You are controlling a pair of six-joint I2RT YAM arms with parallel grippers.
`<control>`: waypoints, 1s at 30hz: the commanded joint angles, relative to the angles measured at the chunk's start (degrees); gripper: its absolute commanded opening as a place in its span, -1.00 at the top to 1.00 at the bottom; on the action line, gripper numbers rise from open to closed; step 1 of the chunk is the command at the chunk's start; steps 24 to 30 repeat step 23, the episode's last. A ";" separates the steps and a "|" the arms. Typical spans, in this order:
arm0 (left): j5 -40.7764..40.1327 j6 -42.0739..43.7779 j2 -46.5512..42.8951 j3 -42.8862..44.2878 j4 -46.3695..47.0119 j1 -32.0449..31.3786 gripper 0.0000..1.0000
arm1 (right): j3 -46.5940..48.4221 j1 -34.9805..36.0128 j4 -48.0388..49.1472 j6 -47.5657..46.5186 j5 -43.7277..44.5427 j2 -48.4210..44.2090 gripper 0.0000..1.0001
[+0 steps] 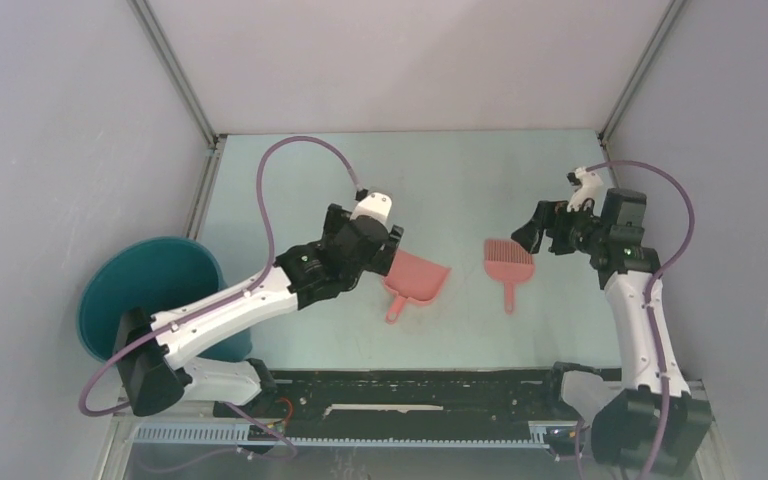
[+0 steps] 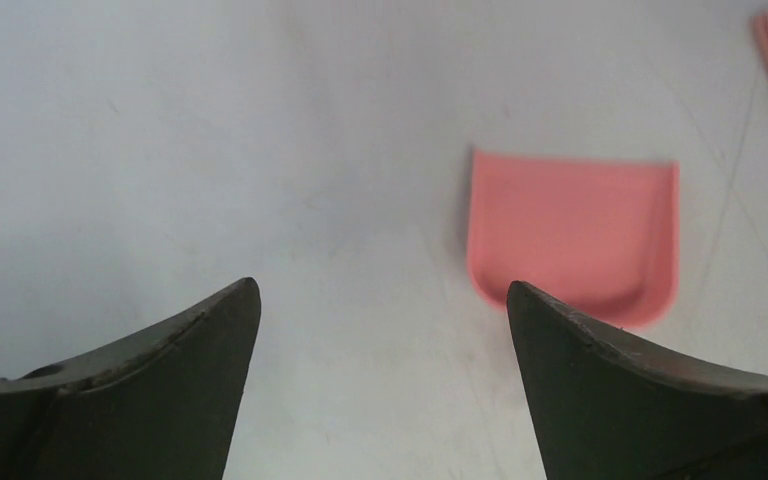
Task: Sweep away the paper scraps from the table
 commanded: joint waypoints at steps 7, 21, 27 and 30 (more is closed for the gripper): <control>-4.18 6.29 5.42 11.74 1.50 0.53 -1.00 | -2.97 2.62 13.83 8.68 11.52 -9.55 -0.99; -5.70 12.02 -6.03 10.13 11.10 0.58 -1.00 | 6.18 1.66 12.75 11.15 9.67 -12.54 -0.99; -5.34 13.15 -7.58 6.88 14.36 0.57 -1.00 | 5.51 1.66 12.83 12.44 8.94 -12.69 -0.99; -5.34 13.15 -7.58 6.88 14.36 0.57 -1.00 | 5.51 1.66 12.83 12.44 8.94 -12.69 -0.99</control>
